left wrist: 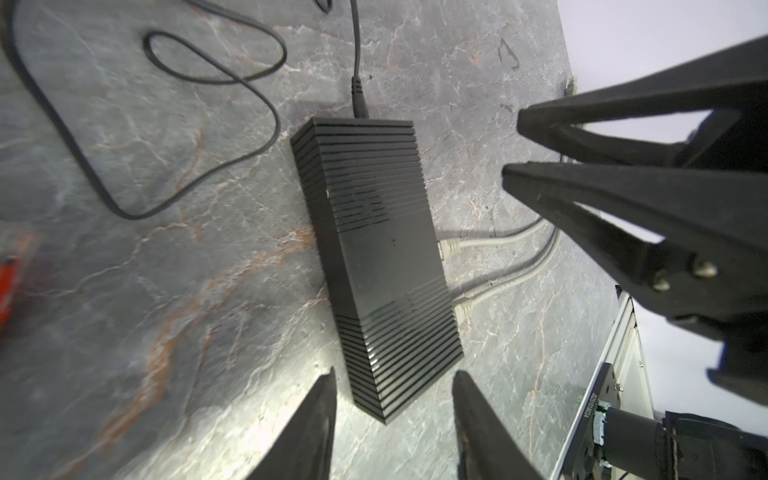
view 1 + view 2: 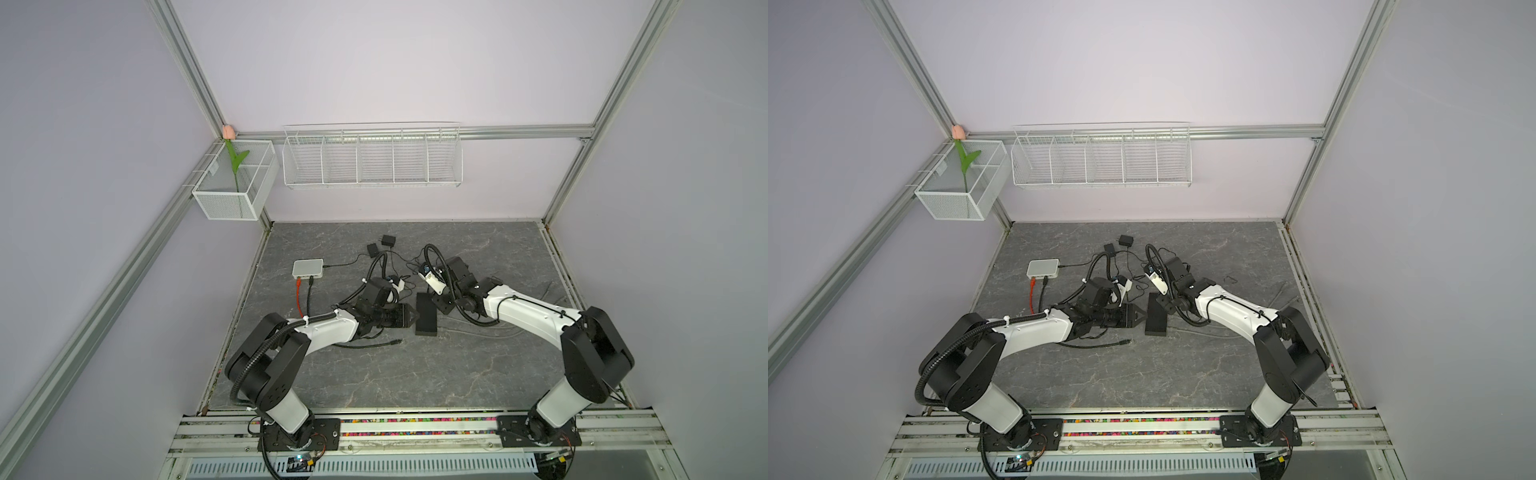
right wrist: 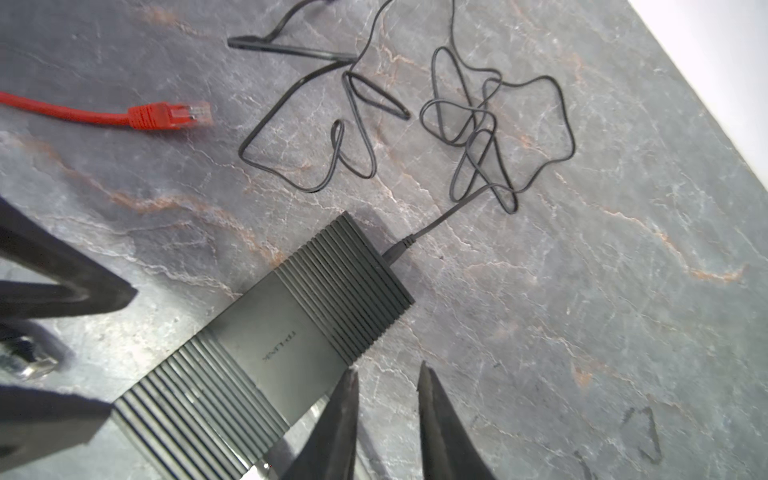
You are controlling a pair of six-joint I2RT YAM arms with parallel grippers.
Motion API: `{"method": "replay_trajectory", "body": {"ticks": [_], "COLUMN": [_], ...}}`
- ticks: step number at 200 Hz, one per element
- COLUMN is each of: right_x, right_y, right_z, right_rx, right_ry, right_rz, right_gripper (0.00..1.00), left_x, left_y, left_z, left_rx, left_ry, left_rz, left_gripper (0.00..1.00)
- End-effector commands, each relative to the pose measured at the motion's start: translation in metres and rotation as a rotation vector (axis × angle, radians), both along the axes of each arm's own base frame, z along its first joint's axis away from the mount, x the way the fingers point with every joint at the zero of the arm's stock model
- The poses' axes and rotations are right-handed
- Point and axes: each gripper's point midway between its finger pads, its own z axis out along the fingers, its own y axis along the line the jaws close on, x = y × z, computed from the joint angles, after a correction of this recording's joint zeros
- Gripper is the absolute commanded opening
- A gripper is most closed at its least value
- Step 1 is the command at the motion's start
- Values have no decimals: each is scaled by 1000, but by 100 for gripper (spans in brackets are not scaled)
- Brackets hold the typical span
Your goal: Insert the plug into the switch port
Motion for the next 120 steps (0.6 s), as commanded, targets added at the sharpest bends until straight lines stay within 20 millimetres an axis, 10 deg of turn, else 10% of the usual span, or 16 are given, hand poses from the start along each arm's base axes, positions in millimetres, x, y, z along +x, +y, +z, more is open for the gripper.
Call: {"method": "replay_trajectory", "body": {"ticks": [1,120], "right_x": [-2,-60], "right_y": [-13,-47], "right_z": [9,-31], "right_rx": [84,120], "right_ry": [50,160], "right_rz": [-92,-145], "right_gripper": [34,45], "left_x": [5,7], "left_y": [9,18], "left_z": [7,-5], "left_rx": [39,11], "left_ry": [-41,-43], "left_rz": [20,72], "left_gripper": [47,48]}}
